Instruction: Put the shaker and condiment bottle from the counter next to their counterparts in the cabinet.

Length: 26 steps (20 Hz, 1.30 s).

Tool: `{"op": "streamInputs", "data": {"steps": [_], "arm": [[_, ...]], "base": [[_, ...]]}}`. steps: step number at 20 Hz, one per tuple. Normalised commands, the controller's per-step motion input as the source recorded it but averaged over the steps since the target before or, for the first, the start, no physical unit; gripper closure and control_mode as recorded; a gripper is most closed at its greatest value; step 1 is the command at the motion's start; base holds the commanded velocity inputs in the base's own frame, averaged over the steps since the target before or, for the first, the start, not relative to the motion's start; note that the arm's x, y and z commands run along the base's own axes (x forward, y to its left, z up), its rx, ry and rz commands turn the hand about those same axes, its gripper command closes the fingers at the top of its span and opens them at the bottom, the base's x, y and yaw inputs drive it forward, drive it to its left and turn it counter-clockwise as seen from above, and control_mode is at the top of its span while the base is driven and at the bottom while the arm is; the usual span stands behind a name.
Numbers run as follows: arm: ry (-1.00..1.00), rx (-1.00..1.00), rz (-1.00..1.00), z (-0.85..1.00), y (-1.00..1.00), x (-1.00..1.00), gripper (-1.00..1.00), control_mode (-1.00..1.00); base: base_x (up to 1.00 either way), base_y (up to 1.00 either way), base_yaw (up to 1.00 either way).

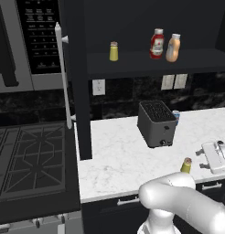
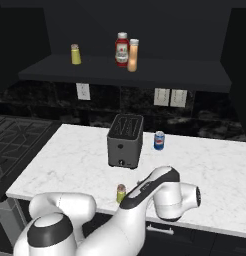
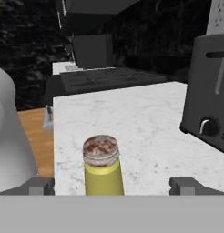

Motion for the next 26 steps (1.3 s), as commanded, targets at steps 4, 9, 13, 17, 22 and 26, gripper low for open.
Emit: {"op": "streamInputs", "data": {"steps": [4,9,13,17,22,26], "arm": [[0.02,0.00,0.10,-0.20,0.00,0.06,-1.00,-1.00],[0.02,0.00,0.08,-0.06,-0.03,0.00,-1.00,-1.00],[0.05,0.01,0.03,0.00,-0.01,0.00,-1.00,-1.00],[0.07,0.00,0.00,0.00,0.00,-0.04,-1.00,-1.00],[0.01,0.00,0.00,0.00,0.00,-0.25,-1.00,-1.00],[0.00,0.00,0.00,0.00,0.00,-0.20,-1.00,-1.00]], "base": [[0.00,0.00,0.00],[0.00,0.00,0.00],[0.00,0.00,0.00],[0.00,0.00,0.00],[0.00,0.00,0.00],[0.00,0.00,0.00]]}}
